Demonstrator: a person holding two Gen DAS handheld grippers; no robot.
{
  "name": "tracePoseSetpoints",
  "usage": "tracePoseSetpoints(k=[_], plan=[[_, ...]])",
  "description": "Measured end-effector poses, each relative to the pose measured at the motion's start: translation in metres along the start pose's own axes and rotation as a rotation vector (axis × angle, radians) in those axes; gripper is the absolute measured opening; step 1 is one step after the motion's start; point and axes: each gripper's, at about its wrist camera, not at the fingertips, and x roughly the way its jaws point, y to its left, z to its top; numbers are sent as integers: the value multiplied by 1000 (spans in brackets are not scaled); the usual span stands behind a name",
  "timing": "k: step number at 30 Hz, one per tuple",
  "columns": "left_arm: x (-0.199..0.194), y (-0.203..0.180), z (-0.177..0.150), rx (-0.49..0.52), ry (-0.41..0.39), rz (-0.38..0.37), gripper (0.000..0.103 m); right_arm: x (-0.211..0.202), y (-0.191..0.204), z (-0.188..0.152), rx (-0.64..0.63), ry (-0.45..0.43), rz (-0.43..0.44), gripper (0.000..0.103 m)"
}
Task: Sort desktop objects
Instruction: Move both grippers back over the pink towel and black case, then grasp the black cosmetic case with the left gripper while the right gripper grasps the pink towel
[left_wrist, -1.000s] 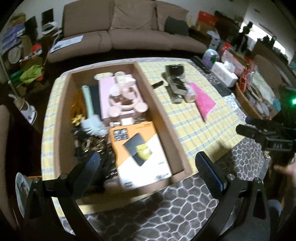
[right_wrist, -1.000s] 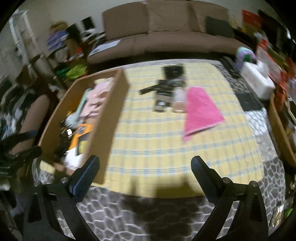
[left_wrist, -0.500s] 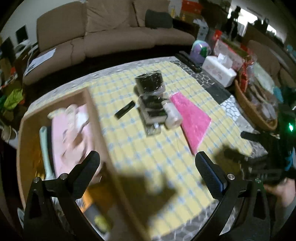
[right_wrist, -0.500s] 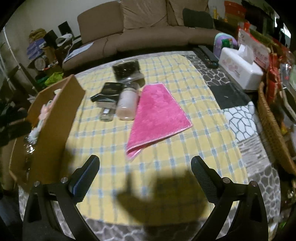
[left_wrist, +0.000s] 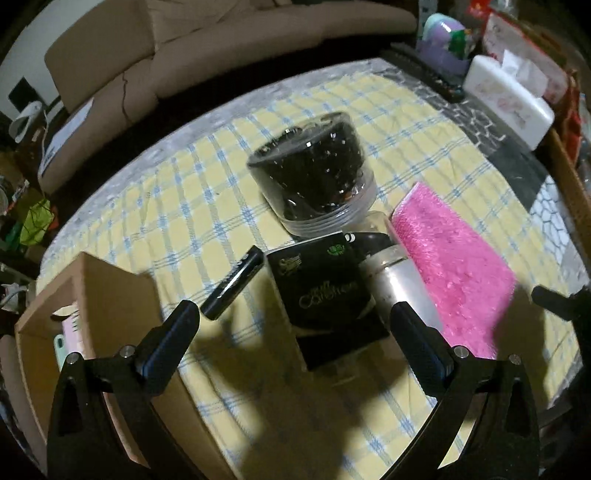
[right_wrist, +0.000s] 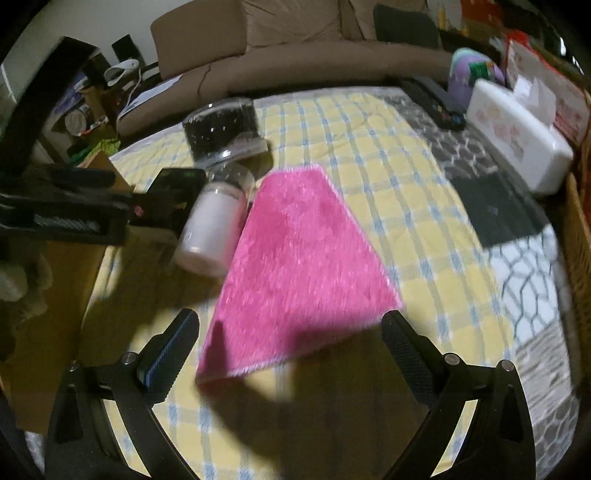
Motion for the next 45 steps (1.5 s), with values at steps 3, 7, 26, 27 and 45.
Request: tracePoseSetpoints(k=[3, 7, 26, 27, 45], plan=[[6, 1, 0, -30, -1, -59, 103, 9, -2, 2, 14, 9, 20, 101], [10, -9, 1, -10, -17, -70, 103, 25, 4, -1, -3, 44, 21, 101], [25, 13, -12, -43, 52, -77, 76, 23, 8, -9, -41, 52, -4, 52], [26, 10, -12, -27, 49, -70, 64, 23, 9, -9, -43, 50, -4, 48], [-114, 89, -69, -105, -116, -317, 25, -112, 19, 15, 151, -190, 338, 10]])
